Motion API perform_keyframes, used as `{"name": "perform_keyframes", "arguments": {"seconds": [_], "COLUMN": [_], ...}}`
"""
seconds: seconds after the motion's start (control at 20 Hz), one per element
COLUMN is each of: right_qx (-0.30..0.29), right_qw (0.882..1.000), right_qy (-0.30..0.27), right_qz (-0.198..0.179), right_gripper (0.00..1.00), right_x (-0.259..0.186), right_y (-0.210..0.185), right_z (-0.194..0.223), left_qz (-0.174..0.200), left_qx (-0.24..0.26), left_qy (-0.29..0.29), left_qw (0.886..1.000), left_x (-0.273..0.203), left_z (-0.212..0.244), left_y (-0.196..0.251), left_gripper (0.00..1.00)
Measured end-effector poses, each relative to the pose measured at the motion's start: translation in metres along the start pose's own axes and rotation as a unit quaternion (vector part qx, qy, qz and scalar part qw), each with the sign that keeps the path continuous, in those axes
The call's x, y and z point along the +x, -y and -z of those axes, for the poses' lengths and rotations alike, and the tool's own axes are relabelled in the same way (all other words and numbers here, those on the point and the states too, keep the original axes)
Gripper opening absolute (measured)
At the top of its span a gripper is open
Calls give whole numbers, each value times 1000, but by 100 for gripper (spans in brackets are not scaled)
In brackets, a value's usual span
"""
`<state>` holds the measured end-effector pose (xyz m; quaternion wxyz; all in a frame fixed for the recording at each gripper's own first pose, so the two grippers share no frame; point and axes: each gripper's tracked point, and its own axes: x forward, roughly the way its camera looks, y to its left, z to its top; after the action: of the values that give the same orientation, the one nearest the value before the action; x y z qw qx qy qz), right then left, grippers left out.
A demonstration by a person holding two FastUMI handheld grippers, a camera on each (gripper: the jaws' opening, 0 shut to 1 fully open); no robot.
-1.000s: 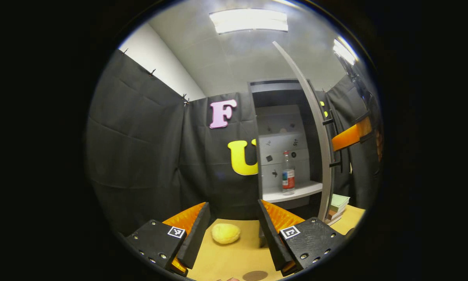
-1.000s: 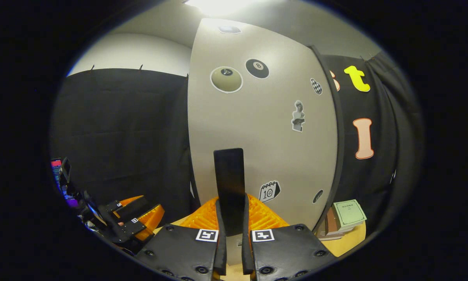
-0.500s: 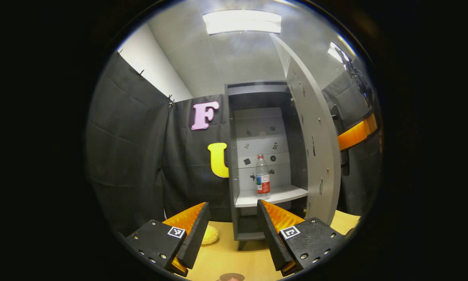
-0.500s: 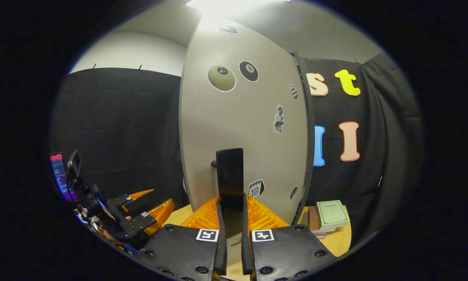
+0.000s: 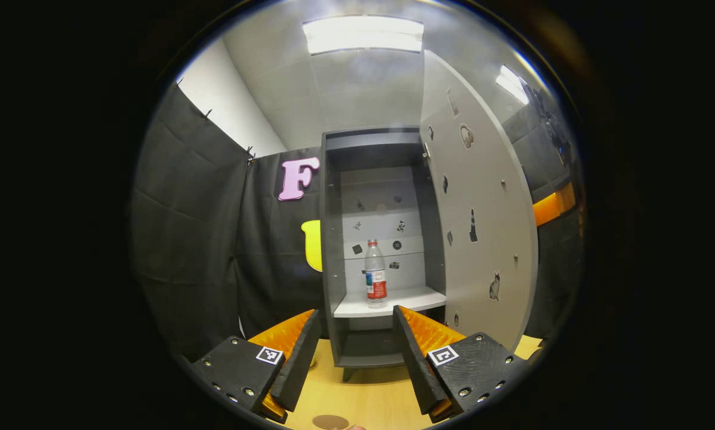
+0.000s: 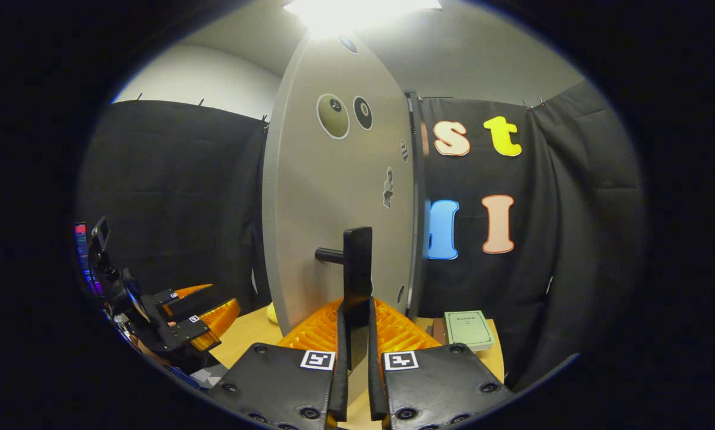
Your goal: Open the cabinet door with the right hand, grasp the bottle in the cabinet with the left hand and place it on the coaster, then close the cabinet door with the right hand.
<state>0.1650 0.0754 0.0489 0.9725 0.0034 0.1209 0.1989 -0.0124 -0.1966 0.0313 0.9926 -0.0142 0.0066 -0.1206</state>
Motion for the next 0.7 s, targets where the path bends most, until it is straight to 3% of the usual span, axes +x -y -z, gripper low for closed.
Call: {"name": "perform_keyframes", "arguments": {"seconds": [0.15, 0.3, 0.4, 0.65, 0.7], "right_qx": [5, 58, 63, 48, 54], "right_qw": [1000, 998, 997, 997, 996], "right_qy": [6, 14, 14, 28, 28], "right_qz": [26, -28, -36, 56, 65], "right_gripper": [16, 16, 22, 24, 39], "right_x": [-4, -22, -28, -51, -54], "right_y": [24, 7, 6, 71, 80], "right_z": [2, 7, 9, 15, 17], "left_qz": [7, 9, 11, 30, 34], "left_qx": [-22, -19, -3, 0, -3], "left_qy": [-4, -9, -5, -4, -5], "left_qw": [1000, 1000, 1000, 1000, 999], "left_x": [0, 11, 20, 55, 63], "left_z": [-7, -15, -27, -42, -44], "left_y": [9, 13, 14, 20, 21], "left_gripper": [70, 70, 70, 70, 70]}}
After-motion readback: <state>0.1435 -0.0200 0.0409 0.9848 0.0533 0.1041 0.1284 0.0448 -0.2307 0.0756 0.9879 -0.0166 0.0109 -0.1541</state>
